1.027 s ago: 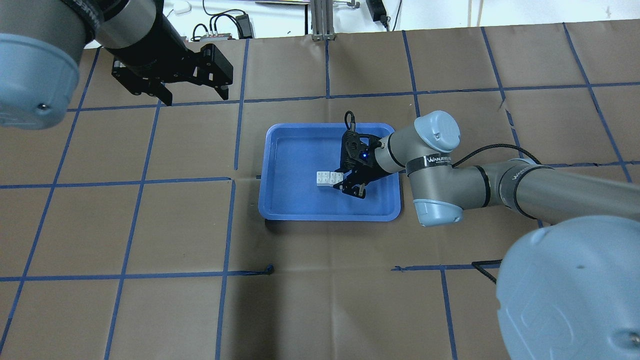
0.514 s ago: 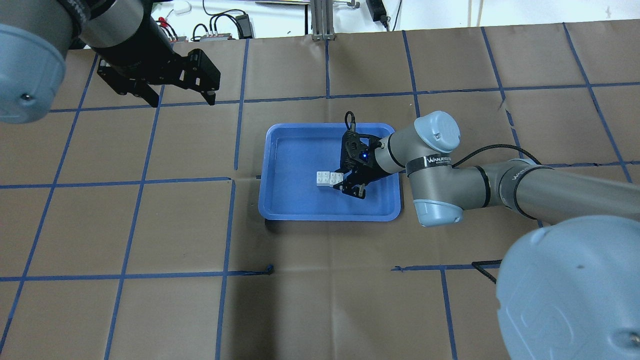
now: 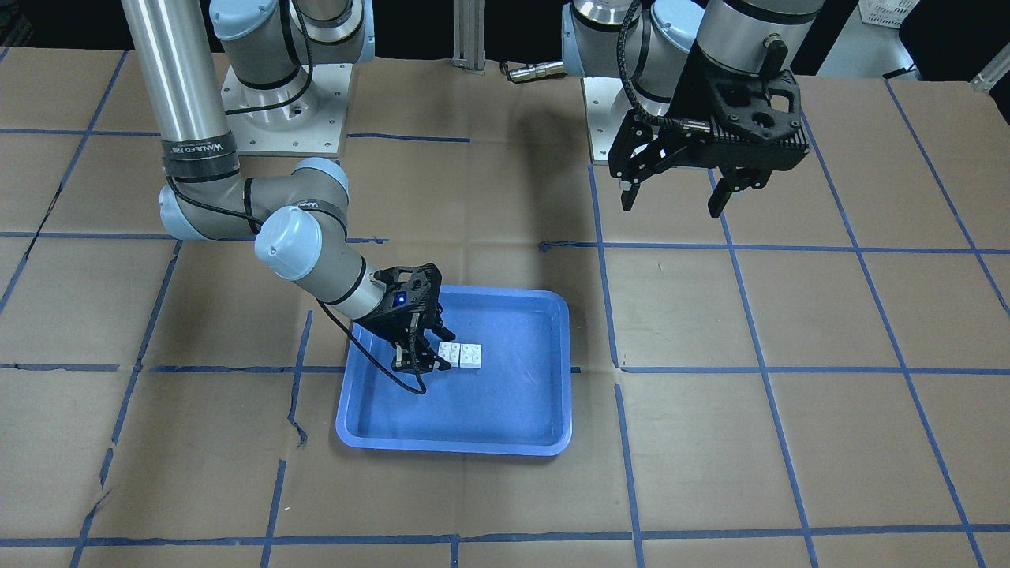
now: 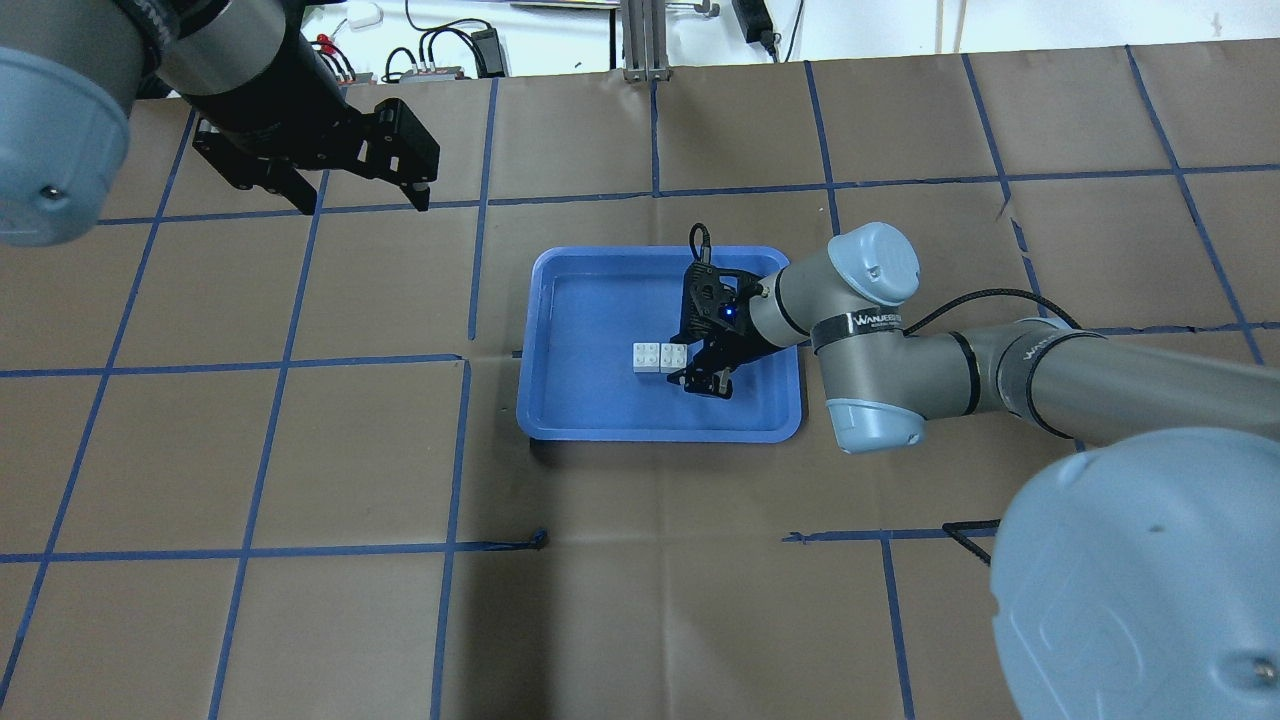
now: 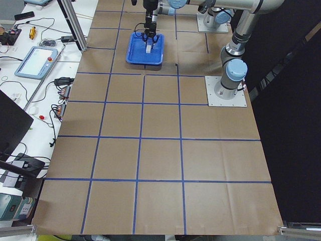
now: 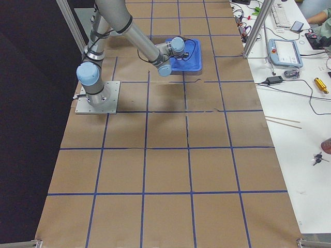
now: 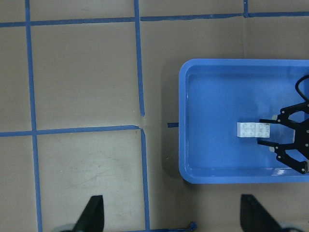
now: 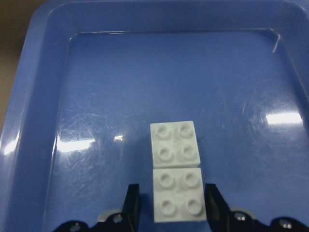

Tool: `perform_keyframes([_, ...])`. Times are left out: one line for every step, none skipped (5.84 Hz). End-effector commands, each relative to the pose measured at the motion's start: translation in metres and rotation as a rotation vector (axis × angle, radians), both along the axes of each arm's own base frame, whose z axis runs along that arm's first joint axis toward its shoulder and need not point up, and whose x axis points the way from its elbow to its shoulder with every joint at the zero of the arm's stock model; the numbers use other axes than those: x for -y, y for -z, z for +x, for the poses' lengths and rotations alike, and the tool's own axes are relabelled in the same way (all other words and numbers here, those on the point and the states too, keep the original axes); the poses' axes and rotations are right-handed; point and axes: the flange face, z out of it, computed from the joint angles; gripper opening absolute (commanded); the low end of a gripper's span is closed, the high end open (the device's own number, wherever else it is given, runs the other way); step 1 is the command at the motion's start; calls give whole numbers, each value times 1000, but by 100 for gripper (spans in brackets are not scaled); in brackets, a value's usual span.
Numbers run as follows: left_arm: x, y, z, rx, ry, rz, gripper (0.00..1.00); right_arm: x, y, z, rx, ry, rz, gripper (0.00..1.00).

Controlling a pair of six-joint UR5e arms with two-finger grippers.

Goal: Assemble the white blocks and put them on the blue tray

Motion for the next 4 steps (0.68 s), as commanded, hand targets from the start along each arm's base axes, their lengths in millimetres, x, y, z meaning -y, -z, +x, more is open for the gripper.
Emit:
perform_keyframes([0,1,-1,-3,2,1,100,0,0,2,0,-4,0,72])
perform_keyframes([-1,1,-2,-4,3,1,100,3,-4,2,-6,7,-4,99])
perform_keyframes([-1,1,-2,-3,3,1,100,12,-13,2,-11,39,-11,100])
perform_keyframes([0,1,-1,-3,2,1,100,14,-16,1,-13,43,-10,100])
